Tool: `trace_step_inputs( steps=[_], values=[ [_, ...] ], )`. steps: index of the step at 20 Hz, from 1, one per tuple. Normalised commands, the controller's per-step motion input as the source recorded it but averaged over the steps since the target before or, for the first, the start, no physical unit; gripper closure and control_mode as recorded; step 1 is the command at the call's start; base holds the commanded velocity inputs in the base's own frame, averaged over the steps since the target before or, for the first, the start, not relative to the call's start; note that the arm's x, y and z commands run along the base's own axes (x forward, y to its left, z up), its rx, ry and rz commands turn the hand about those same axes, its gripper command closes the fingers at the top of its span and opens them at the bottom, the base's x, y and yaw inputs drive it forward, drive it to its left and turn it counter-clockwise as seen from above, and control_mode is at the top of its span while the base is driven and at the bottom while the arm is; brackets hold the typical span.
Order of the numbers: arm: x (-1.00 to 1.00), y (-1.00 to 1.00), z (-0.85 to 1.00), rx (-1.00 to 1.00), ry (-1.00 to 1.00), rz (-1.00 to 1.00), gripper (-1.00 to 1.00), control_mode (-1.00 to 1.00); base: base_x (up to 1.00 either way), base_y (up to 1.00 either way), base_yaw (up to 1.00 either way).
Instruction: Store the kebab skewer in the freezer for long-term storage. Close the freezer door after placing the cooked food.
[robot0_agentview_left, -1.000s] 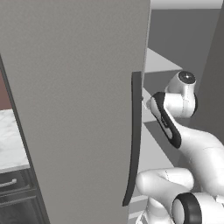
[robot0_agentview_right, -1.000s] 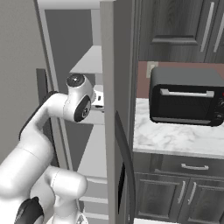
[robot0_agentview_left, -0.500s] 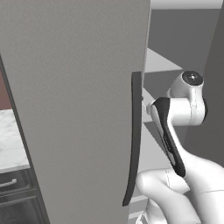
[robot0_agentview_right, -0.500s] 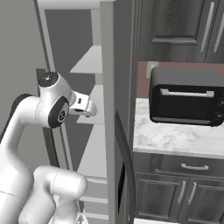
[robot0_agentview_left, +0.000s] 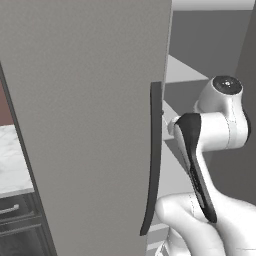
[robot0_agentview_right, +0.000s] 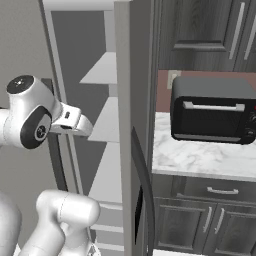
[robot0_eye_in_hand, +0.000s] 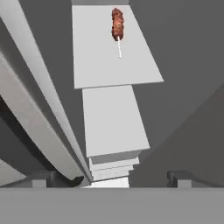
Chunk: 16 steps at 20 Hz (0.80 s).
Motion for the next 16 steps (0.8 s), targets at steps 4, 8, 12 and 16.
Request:
trace_step_inputs(
  steps=[4, 8, 12, 16],
  values=[
    [-0.79, 0.04, 0.34, 0.0, 0.11, 0.0, -1.0, -1.0, 0.0, 0.0, 0.0],
    [-0.73, 0.01, 0.21, 0.05, 0.12, 0.0, -1.0, -1.0, 0.0, 0.0, 0.0],
    [-0.66, 0.0, 0.02, 0.14, 0.1, 0.0, -1.0, -1.0, 0.0, 0.0, 0.0],
    [-0.36, 0.0, 0.0, 0.15, 0.15, 0.0, -1.0, -1.0, 0.0, 0.0, 0.0]
  ],
)
